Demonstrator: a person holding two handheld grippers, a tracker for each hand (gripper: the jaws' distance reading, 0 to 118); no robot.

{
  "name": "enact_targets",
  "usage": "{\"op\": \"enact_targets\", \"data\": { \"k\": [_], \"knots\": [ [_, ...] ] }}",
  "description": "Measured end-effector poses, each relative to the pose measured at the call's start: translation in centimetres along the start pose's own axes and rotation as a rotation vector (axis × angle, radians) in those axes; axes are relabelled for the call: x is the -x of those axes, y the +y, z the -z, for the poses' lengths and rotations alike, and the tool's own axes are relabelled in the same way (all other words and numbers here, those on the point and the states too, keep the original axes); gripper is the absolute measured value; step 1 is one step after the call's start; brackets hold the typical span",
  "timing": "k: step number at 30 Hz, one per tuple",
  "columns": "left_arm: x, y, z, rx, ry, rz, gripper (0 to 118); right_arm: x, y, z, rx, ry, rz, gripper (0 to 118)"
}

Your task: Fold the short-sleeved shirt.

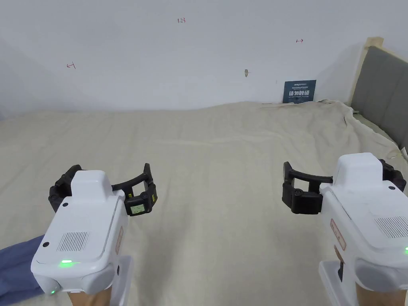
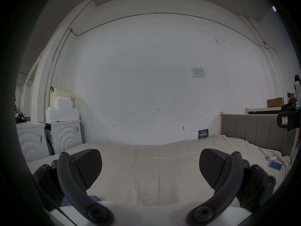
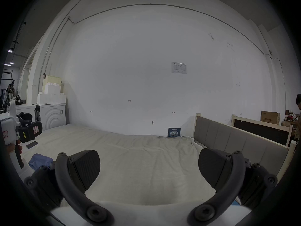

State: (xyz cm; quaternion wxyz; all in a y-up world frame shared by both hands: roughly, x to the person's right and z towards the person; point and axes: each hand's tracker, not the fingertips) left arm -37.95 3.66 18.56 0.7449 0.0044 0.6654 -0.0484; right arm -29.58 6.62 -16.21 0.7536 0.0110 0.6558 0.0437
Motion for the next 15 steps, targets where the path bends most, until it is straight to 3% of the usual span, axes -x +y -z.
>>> {"op": "enact_targets", "data": {
  "k": [15],
  "knots": [
    [-0.10, 0.06, 0.00, -0.004, 0.008, 0.012, 118, 0.37, 0.54, -0.61, -0.003, 0.000, 0.001, 118]
  ]
}}
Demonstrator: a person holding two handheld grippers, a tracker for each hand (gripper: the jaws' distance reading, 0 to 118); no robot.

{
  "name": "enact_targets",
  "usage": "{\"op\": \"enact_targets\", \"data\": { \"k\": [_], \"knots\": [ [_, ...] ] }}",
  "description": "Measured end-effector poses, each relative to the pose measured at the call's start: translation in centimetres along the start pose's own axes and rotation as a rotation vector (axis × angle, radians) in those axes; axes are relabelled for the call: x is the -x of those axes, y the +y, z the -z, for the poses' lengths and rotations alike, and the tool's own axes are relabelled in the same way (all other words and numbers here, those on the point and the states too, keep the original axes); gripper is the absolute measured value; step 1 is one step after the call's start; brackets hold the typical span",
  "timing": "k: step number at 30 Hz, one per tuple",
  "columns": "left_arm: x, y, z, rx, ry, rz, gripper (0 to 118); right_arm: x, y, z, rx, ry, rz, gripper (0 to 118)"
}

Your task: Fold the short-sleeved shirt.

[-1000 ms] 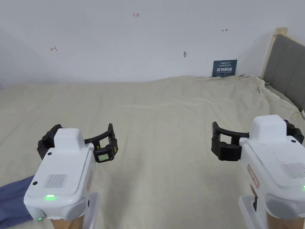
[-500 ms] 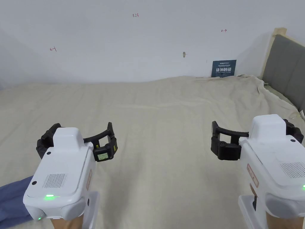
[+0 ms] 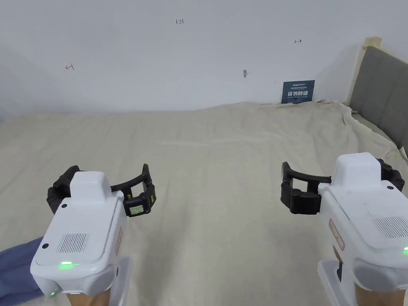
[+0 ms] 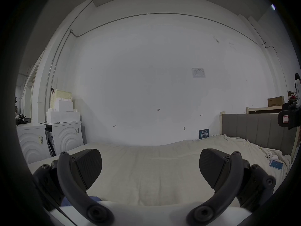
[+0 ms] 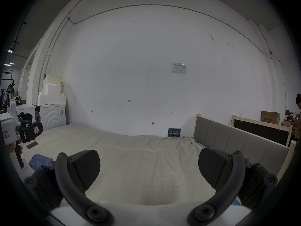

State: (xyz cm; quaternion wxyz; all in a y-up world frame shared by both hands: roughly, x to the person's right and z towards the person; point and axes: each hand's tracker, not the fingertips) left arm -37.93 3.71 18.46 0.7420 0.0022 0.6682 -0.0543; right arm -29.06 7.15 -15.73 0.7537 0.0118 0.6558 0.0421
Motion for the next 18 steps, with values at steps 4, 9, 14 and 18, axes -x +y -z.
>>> {"op": "enact_targets", "data": {
  "k": [4, 9, 14, 18],
  "knots": [
    [0.02, -0.01, -0.01, 0.002, -0.007, -0.001, 118, -0.02, 0.04, -0.04, 0.001, -0.001, -0.002, 118],
    [0.01, 0.07, -0.07, 0.001, -0.009, -0.001, 118, -0.04, 0.15, -0.17, 0.002, -0.007, 0.005, 118],
    [0.14, 0.14, -0.07, 0.001, -0.004, -0.007, 118, 0.26, 0.41, 0.00, 0.028, -0.031, 0.001, 118],
    [0.25, 0.26, -0.16, 0.002, -0.003, -0.023, 118, -0.12, 0.23, -0.18, 0.044, -0.033, 0.124, 118]
  ]
}}
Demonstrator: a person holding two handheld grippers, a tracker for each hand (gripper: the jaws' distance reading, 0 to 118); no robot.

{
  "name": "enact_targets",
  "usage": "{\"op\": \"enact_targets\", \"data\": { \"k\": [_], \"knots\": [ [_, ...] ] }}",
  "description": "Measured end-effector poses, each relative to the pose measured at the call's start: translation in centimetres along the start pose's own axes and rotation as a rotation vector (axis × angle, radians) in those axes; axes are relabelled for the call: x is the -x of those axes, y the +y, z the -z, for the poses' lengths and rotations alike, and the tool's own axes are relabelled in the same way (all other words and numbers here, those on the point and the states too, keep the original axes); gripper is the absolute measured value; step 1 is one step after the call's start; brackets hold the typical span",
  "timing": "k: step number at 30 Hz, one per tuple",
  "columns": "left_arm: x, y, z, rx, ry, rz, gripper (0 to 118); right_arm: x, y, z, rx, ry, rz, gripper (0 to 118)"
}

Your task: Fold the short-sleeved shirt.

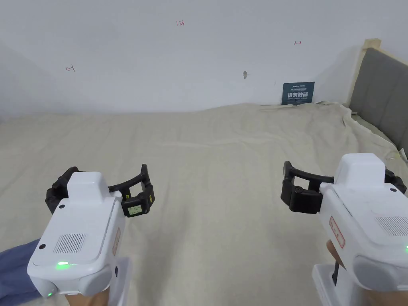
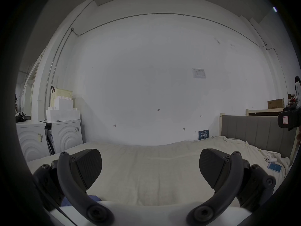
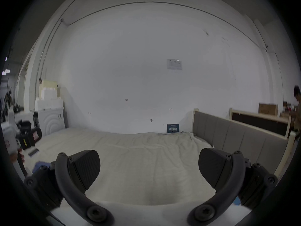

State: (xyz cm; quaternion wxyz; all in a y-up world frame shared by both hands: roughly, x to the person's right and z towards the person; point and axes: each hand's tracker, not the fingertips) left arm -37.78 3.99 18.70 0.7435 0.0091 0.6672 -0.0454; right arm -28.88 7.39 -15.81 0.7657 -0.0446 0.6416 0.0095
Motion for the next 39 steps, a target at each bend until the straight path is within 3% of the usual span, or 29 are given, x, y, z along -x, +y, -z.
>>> {"op": "enact_targets", "data": {
  "k": [3, 7, 11, 13, 28, 35, 39],
  "knots": [
    [0.1, 0.1, -0.1, 0.002, -0.001, -0.012, 118, -0.3, 0.7, -0.3, 0.090, 0.002, 0.073, 118],
    [0.0, 0.3, -0.2, 0.000, -0.004, -0.007, 118, -0.2, 1.8, 0.3, 0.268, -0.154, 0.128, 118],
    [0.0, 0.5, -0.2, -0.009, -0.004, 0.001, 118, -1.4, 2.1, 1.2, 0.379, -0.087, 0.184, 118],
    [0.1, 0.5, -0.2, -0.009, -0.004, -0.004, 118, -1.4, 2.0, 1.3, 0.384, -0.110, 0.198, 118],
    [0.4, 1.1, -0.1, -0.019, 0.001, 0.001, 118, 0.5, 1.6, 1.4, 0.360, -0.103, 0.133, 118],
    [0.5, 1.2, -0.1, -0.023, 0.000, -0.011, 118, 0.4, 2.0, 1.6, 0.352, -0.103, 0.161, 118],
    [0.4, 1.2, -0.2, -0.022, -0.004, -0.009, 118, 0.6, 2.2, 1.6, 0.291, -0.134, 0.115, 118]
  ]
}}
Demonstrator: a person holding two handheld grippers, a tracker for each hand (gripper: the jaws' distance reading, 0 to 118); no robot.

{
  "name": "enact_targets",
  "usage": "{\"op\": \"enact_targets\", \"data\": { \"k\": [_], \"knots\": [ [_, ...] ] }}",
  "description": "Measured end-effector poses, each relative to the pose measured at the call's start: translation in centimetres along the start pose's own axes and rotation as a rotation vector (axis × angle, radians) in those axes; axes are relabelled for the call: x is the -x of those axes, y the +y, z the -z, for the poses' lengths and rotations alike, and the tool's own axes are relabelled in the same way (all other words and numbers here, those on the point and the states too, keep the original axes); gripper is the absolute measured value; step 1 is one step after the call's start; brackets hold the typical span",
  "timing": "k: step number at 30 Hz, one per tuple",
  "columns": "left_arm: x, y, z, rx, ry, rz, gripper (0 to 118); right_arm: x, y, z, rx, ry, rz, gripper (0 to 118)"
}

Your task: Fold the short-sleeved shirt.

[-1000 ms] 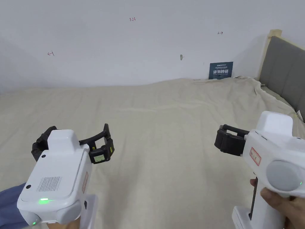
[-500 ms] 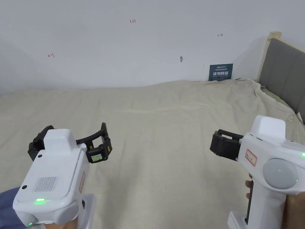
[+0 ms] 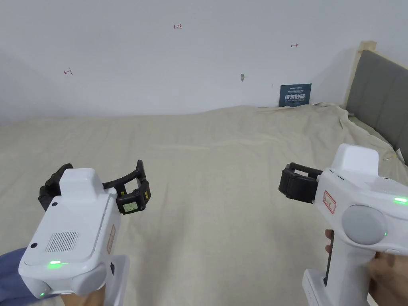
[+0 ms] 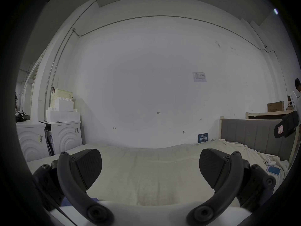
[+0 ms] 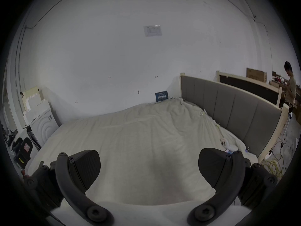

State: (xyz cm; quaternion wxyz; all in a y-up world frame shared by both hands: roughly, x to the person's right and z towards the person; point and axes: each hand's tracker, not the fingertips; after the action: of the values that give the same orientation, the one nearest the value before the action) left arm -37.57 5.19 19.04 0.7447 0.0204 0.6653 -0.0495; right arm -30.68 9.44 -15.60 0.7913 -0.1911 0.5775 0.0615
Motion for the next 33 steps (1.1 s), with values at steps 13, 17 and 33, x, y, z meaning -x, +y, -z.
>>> {"op": "enact_targets", "data": {
  "k": [13, 17, 33],
  "knots": [
    [-0.3, 0.0, -0.2, -0.006, -0.003, -0.005, 118, -0.2, -2.0, -0.7, -0.343, 0.079, -0.124, 118],
    [-0.3, -0.1, -0.1, 0.002, -0.004, -0.014, 118, 0.0, -1.8, -0.9, -0.349, 0.083, -0.132, 118],
    [-0.5, -0.5, -0.2, 0.015, -0.010, -0.015, 118, -0.5, -1.8, -1.1, -0.353, 0.081, -0.119, 118]
  ]
}}
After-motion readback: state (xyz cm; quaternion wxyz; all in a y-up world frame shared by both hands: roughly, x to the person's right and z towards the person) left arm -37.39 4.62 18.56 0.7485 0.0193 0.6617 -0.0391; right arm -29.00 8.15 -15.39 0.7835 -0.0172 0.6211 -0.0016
